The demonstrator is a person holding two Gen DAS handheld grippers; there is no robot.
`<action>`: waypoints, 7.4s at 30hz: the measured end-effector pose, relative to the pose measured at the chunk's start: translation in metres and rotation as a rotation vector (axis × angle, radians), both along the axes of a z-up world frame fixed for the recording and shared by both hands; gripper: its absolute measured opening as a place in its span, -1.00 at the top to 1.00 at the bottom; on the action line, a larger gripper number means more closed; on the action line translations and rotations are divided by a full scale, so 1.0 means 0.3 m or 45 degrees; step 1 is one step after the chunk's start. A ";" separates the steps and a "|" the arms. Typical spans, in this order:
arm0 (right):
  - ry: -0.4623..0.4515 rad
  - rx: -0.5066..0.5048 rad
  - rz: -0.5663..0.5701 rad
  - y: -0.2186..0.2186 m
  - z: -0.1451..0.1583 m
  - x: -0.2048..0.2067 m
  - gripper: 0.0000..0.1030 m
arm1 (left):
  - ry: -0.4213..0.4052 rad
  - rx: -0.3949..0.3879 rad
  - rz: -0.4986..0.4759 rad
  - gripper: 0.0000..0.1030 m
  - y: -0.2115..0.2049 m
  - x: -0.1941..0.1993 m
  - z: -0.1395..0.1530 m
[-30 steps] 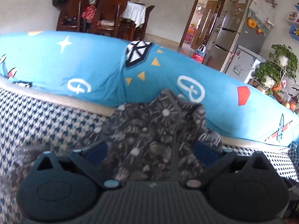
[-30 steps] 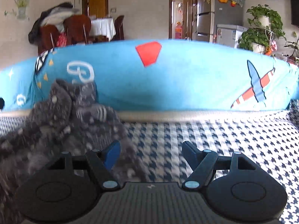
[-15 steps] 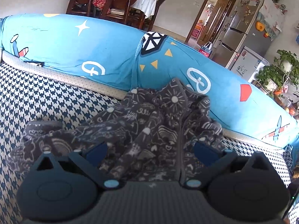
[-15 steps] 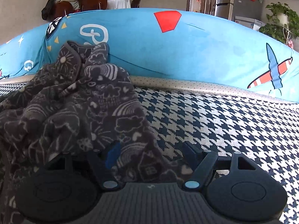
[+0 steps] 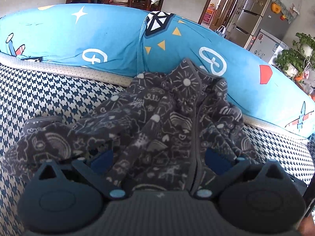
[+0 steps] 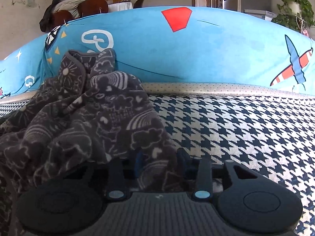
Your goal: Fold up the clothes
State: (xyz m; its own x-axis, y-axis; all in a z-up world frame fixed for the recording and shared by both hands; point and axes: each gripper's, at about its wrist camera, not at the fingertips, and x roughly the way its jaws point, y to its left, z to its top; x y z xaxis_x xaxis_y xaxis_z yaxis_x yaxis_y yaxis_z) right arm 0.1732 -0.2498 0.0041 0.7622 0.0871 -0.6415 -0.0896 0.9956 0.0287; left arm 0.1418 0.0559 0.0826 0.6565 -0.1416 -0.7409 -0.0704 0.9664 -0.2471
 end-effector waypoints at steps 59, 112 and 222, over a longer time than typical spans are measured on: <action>-0.310 0.087 -0.400 -0.080 0.197 0.096 0.82 | 0.115 0.026 -0.003 -1.00 0.012 0.022 -0.101; -0.077 -0.166 -0.442 -0.173 0.152 -0.154 0.68 | 0.077 0.078 -0.098 -1.00 -0.069 -0.007 -0.091; 0.101 0.252 -0.342 0.049 0.095 -0.538 -0.40 | -0.054 0.236 -0.068 -1.00 0.150 -0.634 -0.182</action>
State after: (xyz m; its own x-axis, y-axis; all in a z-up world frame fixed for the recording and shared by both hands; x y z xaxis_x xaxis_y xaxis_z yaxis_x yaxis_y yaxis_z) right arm 0.0118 -0.2352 0.0327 0.7232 0.0186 -0.6904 0.1854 0.9577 0.2200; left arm -0.0485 0.1008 0.0281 0.6827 -0.0407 -0.7296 -0.0113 0.9977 -0.0663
